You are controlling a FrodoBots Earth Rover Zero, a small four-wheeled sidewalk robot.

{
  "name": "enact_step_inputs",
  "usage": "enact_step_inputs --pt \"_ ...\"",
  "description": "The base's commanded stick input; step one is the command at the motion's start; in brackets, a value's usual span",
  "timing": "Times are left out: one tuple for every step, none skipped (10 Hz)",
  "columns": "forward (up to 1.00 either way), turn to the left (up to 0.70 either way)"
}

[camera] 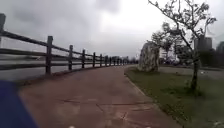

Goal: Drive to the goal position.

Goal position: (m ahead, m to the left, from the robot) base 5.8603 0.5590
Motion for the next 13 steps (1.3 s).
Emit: enact_step_inputs --pt "0.85 0.00" --pt "0.85 0.00" --pt "0.85 0.00" --pt "0.85 0.00" --pt "0.85 0.00" --pt "0.85 0.00" --pt "0.85 0.04" --pt "0.85 0.03" --pt "0.85 0.05" --pt "0.85 0.08" --pt "0.85 0.06" --pt "0.85 0.01" --pt "0.85 0.00"
